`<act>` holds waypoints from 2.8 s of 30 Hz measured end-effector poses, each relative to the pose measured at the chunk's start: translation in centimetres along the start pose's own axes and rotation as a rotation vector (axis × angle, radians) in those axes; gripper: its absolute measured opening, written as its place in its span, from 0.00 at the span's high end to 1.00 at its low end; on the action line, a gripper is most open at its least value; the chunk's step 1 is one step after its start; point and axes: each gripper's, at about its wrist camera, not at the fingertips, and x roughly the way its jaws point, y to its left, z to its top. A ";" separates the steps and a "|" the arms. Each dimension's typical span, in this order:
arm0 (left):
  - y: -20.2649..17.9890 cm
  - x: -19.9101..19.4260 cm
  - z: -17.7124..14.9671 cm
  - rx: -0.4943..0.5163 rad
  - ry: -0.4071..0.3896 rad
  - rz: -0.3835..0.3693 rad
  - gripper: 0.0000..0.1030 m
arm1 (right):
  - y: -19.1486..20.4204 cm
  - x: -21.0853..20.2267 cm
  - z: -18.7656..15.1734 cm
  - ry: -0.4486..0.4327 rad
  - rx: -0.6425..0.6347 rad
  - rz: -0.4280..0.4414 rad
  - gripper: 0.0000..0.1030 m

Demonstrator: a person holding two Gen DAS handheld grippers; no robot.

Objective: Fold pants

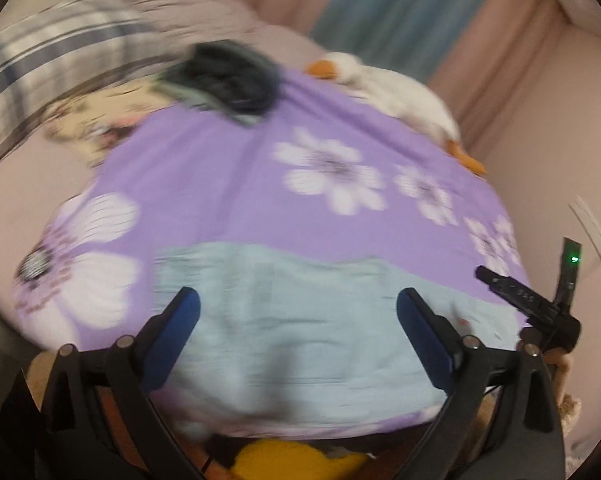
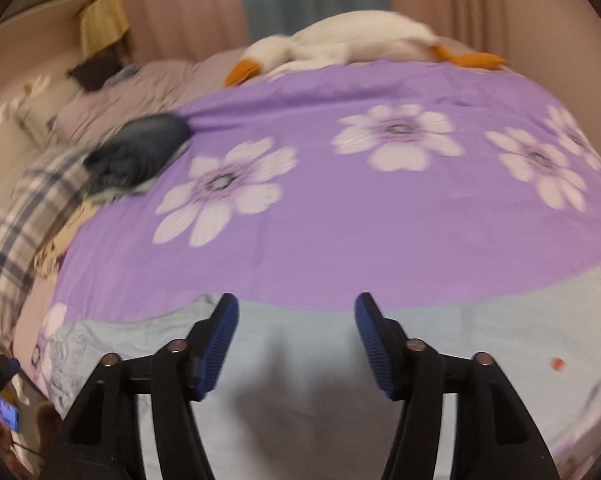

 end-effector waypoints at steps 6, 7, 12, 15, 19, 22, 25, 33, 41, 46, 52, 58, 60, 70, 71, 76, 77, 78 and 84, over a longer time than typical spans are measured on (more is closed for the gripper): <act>-5.8 4.4 -1.5 0.104 0.107 -0.093 0.01 | -6.1 -2.6 -2.1 -0.027 0.131 -0.089 0.32; -6.5 5.2 -1.8 0.113 0.127 -0.104 0.01 | -7.5 -2.9 -2.8 -0.028 0.157 -0.117 0.32; -8.8 9.3 -3.4 0.130 0.225 -0.099 0.01 | -12.4 -3.7 -5.1 -0.010 0.258 -0.204 0.32; -9.4 10.9 -4.2 0.145 0.250 -0.079 0.01 | -15.3 -4.1 -6.7 0.010 0.347 -0.234 0.32; -9.3 13.0 -5.4 0.163 0.311 -0.034 0.01 | -18.1 -4.7 -8.5 0.013 0.415 -0.271 0.32; -9.2 14.4 -6.1 0.189 0.343 -0.008 0.01 | -19.5 -5.2 -9.5 0.001 0.449 -0.289 0.32; -9.8 14.8 -6.5 0.239 0.334 0.023 0.01 | -20.7 -5.4 -10.1 0.004 0.479 -0.308 0.32; -10.4 15.7 -7.3 0.315 0.343 0.081 0.01 | -22.6 -5.6 -10.7 -0.015 0.554 -0.274 0.33; -10.2 15.8 -7.1 0.304 0.355 0.075 0.01 | -24.1 -5.8 -11.4 -0.018 0.620 -0.245 0.56; -9.8 15.6 -6.8 0.269 0.361 0.040 0.01 | -25.7 -5.8 -11.1 -0.021 0.660 -0.201 0.56; -9.7 15.5 -6.8 0.242 0.394 0.008 0.01 | -27.0 -6.0 -11.1 -0.026 0.697 -0.221 0.75; -9.7 15.5 -6.9 0.233 0.404 -0.011 0.01 | -27.5 -6.9 -11.1 -0.058 0.705 -0.260 0.95; -9.6 15.4 -7.0 0.232 0.403 -0.012 0.01 | -27.4 -7.5 -11.3 -0.084 0.715 -0.255 0.96; -9.5 15.3 -6.8 0.228 0.411 -0.019 0.01 | -28.6 -6.4 -12.4 -0.035 0.740 -0.294 0.97; -9.5 15.1 -6.7 0.222 0.410 -0.024 0.01 | -28.9 -6.0 -12.7 -0.032 0.752 -0.301 0.96; -8.8 14.4 -6.5 0.154 0.399 -0.078 0.01 | -29.6 -6.9 -13.1 -0.054 0.777 -0.361 0.33; -8.7 14.2 -6.4 0.136 0.399 -0.090 0.01 | -29.8 -7.2 -13.3 -0.080 0.784 -0.381 0.32; -8.7 14.1 -6.2 0.122 0.398 -0.102 0.01 | -30.0 -7.3 -13.4 -0.096 0.793 -0.371 0.32; -9.3 12.4 -5.7 0.136 0.348 -0.115 0.01 | -31.0 -6.2 -12.8 -0.143 0.817 -0.268 0.32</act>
